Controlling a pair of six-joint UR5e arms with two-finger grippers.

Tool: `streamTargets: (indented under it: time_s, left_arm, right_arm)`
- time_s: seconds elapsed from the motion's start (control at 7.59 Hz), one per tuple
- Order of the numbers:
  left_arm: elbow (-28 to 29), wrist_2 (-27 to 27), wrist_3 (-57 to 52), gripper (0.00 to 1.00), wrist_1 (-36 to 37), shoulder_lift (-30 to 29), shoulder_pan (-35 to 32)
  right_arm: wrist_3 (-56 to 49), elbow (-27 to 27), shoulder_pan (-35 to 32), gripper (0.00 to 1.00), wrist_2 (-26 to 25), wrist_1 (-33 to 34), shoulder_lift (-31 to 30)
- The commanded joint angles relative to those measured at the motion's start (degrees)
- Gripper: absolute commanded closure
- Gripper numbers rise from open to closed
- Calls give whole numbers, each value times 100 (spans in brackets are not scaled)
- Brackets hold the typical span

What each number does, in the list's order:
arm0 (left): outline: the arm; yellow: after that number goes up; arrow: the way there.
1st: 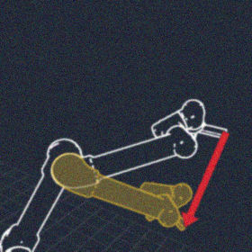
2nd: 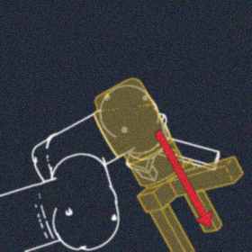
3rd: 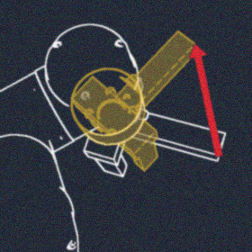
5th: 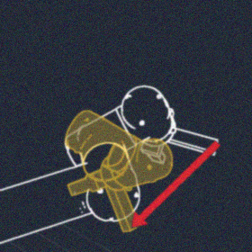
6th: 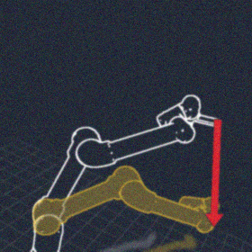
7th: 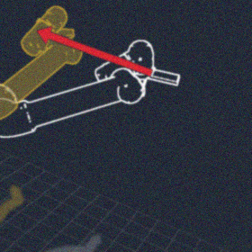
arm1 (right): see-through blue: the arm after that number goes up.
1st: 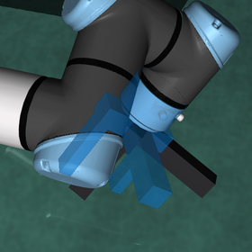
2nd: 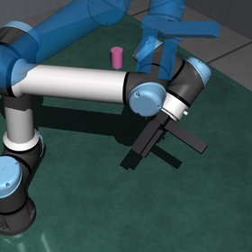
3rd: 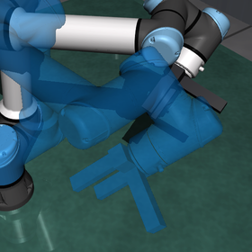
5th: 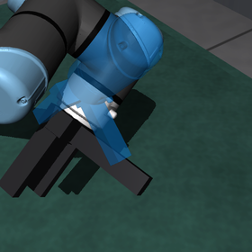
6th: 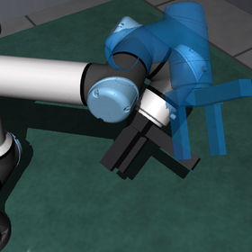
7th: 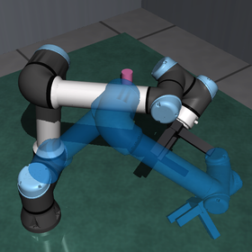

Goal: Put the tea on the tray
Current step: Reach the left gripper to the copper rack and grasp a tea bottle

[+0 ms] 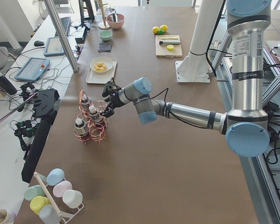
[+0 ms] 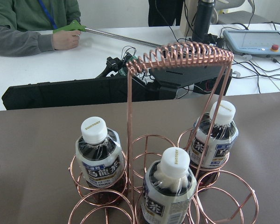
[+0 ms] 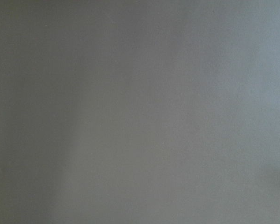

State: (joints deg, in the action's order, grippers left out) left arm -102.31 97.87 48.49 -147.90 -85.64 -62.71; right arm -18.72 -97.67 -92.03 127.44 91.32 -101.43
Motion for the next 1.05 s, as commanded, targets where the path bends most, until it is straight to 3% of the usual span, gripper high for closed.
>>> streamTargets:
  time_s: [0.0, 0.4, 0.92]
  left_arm:
    - [184, -707, 170, 3, 33, -303, 584]
    - [834, -927, 12, 11, 42, -970, 584]
    - [1011, -910, -586, 11, 7, -964, 523]
  right_arm:
    - [0, 2, 1, 0, 0, 0, 0]
    - [0, -7, 9, 0, 9, 0, 0]
    - [0, -16, 9, 0, 9, -8, 9]
